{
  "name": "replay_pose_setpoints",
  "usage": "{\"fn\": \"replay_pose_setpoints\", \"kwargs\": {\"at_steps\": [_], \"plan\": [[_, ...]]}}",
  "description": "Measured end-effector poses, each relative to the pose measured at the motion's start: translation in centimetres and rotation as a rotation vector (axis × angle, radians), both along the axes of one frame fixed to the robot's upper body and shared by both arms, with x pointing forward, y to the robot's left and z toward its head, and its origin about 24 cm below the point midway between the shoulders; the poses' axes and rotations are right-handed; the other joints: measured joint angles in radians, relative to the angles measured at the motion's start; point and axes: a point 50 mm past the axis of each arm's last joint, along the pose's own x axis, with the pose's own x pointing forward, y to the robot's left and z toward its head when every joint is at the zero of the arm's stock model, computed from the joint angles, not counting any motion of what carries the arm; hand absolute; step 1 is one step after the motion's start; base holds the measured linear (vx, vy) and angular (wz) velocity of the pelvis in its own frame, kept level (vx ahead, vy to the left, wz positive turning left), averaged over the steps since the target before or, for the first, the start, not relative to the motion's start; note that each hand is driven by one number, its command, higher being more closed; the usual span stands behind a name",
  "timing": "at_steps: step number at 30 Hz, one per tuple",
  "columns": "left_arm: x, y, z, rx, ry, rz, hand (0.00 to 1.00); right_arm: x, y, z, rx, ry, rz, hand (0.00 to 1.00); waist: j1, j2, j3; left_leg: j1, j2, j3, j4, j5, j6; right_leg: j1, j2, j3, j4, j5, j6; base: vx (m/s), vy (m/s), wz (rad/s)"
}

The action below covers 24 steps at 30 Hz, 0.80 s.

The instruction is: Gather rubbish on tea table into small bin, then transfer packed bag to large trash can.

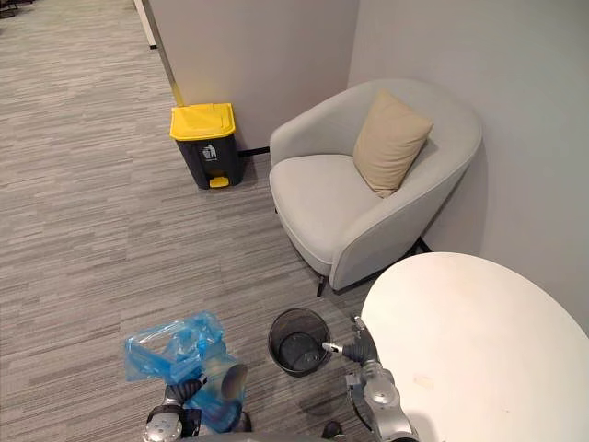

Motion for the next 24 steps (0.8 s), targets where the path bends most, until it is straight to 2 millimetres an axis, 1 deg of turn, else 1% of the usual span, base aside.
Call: {"fn": "replay_pose_setpoints", "kwargs": {"at_steps": [5, 7, 8, 9, 10, 11, 12, 13, 14, 15, 16, 17, 18, 19, 21, 22, 24], "plan": [[-0.2, -0.1, -0.1, -0.002, 0.006, -0.004, 1.00, 0.0, 0.1, 0.0, -0.010, 0.003, 0.011, 0.00, 0.001, 0.002, 0.003, -0.002, -0.001, 0.001, 0.000, 0.003, 0.006, -0.001, -0.002, 0.001, 0.006, 0.000, 0.003, 0.04, 0.005, 0.00], [-0.1, -0.1, -0.1, -0.003, 0.004, -0.007, 1.00, 0.3, 0.1, 0.1, -0.023, -0.006, 0.025, 0.00, 0.001, 0.006, 0.013, -0.002, -0.002, 0.003, 0.001, 0.003, 0.006, -0.017, -0.008, 0.004, 0.039, -0.010, -0.002, 0.02, 0.012, -0.06], [0.1, -0.2, 0.0, -0.003, -0.003, -0.009, 1.00, 1.1, 0.3, 0.5, -0.033, -0.027, 0.042, 0.00, 0.001, 0.009, 0.031, -0.003, -0.002, 0.012, 0.006, 0.003, 0.006, -0.054, -0.018, 0.016, 0.111, -0.039, -0.003, 0.01, 0.011, -0.15], [0.2, -0.2, 0.0, -0.003, -0.006, -0.009, 1.00, 1.4, 0.4, 0.7, -0.034, -0.036, 0.047, 0.00, 0.002, 0.008, 0.036, -0.005, -0.003, 0.016, 0.007, 0.004, 0.007, -0.072, -0.027, 0.020, 0.142, -0.052, -0.001, -0.03, 0.031, -0.15], [0.3, -0.2, 0.1, -0.007, -0.012, -0.007, 1.00, 2.0, 0.7, 1.1, -0.036, -0.053, 0.059, 0.00, -0.001, 0.005, 0.044, -0.014, -0.012, 0.018, 0.007, 0.004, 0.008, -0.114, -0.046, 0.025, 0.219, -0.086, 0.000, -0.04, 0.031, -0.03], [0.4, -0.2, 0.1, -0.008, -0.016, -0.008, 1.00, 2.3, 0.8, 1.2, -0.037, -0.058, 0.064, 0.00, -0.001, 0.002, 0.046, -0.020, -0.018, 0.015, 0.007, 0.007, 0.011, -0.135, -0.059, 0.026, 0.260, -0.105, 0.002, -0.04, 0.043, 0.14], [1.0, -0.1, 0.4, -0.010, -0.034, -0.007, 1.00, 2.8, 1.0, 1.5, -0.040, -0.067, 0.069, 0.00, 0.002, -0.008, 0.057, -0.023, -0.033, 0.006, 0.008, 0.013, 0.019, -0.167, -0.089, 0.029, 0.339, -0.140, 0.004, -0.04, 0.022, 0.32], [1.4, 0.0, 0.5, -0.012, -0.046, -0.003, 1.00, 3.0, 1.1, 1.6, -0.040, -0.072, 0.074, 0.00, 0.001, -0.012, 0.064, -0.034, -0.042, -0.008, 0.011, 0.014, 0.023, -0.183, -0.103, 0.051, 0.382, -0.152, 0.015, -0.04, 0.029, 0.44], [1.7, 0.1, 0.7, -0.010, -0.055, -0.004, 1.00, 3.1, 1.2, 1.7, -0.038, -0.075, 0.077, 0.00, -0.001, -0.017, 0.066, -0.049, -0.047, -0.015, 0.029, 0.011, 0.027, -0.182, -0.107, 0.067, 0.384, -0.159, 0.025, -0.05, 0.000, 0.51], [2.3, 0.1, 1.0, -0.010, -0.082, 0.000, 1.00, 3.4, 1.5, 1.9, -0.040, -0.087, 0.094, 0.00, 0.007, -0.015, 0.077, -0.079, -0.036, -0.037, 0.066, -0.008, 0.046, -0.186, -0.108, 0.085, 0.413, -0.187, 0.042, -0.04, -0.029, 0.75], [2.5, 0.4, 1.3, -0.004, -0.097, 0.001, 1.00, 3.5, 2.0, 2.0, -0.038, -0.094, 0.109, 0.00, -0.002, -0.024, 0.084, -0.103, -0.050, -0.056, 0.096, -0.007, 0.046, -0.217, -0.119, 0.147, 0.566, -0.255, 0.063, -0.02, -0.063, 0.87], [2.6, 0.5, 1.4, -0.003, -0.104, 0.002, 1.00, 3.5, 2.2, 2.0, -0.037, -0.092, 0.116, 0.00, 0.001, -0.041, 0.083, -0.110, -0.066, -0.079, 0.118, -0.005, 0.042, -0.213, -0.123, 0.178, 0.604, -0.284, 0.069, 0.01, -0.106, 0.94], [2.8, 0.7, 1.7, 0.004, -0.119, 0.003, 1.00, 3.7, 2.4, 2.1, -0.040, -0.101, 0.128, 0.00, 0.008, -0.062, 0.089, -0.128, -0.081, -0.096, 0.148, -0.007, 0.040, -0.195, -0.126, 0.210, 0.573, -0.313, 0.062, -0.02, -0.129, 0.56], [2.8, 0.3, 1.7, -0.007, -0.124, 0.005, 1.00, 4.4, 2.4, 2.6, -0.048, -0.123, 0.131, 0.00, 0.040, -0.040, 0.095, -0.152, -0.074, -0.100, 0.160, -0.003, 0.034, -0.179, -0.104, 0.215, 0.512, -0.316, 0.033, -0.08, -0.124, 0.26], [2.5, -0.4, 1.5, -0.037, -0.120, 0.020, 1.00, 5.2, 2.0, 3.3, -0.066, -0.151, 0.132, 0.00, 0.061, 0.010, 0.104, -0.188, -0.035, -0.115, 0.164, 0.015, 0.020, -0.174, -0.054, 0.201, 0.441, -0.268, 0.012, -0.17, -0.066, 0.07], [2.4, -0.7, 1.5, -0.046, -0.120, 0.022, 1.00, 5.5, 2.0, 3.5, -0.067, -0.161, 0.126, 0.00, 0.058, 0.033, 0.114, -0.206, -0.020, -0.138, 0.157, 0.032, 0.013, -0.170, -0.036, 0.176, 0.409, -0.247, 0.004, -0.16, -0.047, 0.24], [2.4, -1.0, 1.5, -0.056, -0.121, 0.019, 1.00, 5.6, 1.8, 3.5, -0.074, -0.165, 0.113, 0.00, 0.055, 0.058, 0.131, -0.220, -0.007, -0.158, 0.137, 0.060, -0.006, -0.166, -0.017, 0.151, 0.384, -0.227, -0.006, -0.15, -0.066, 0.43]]}}
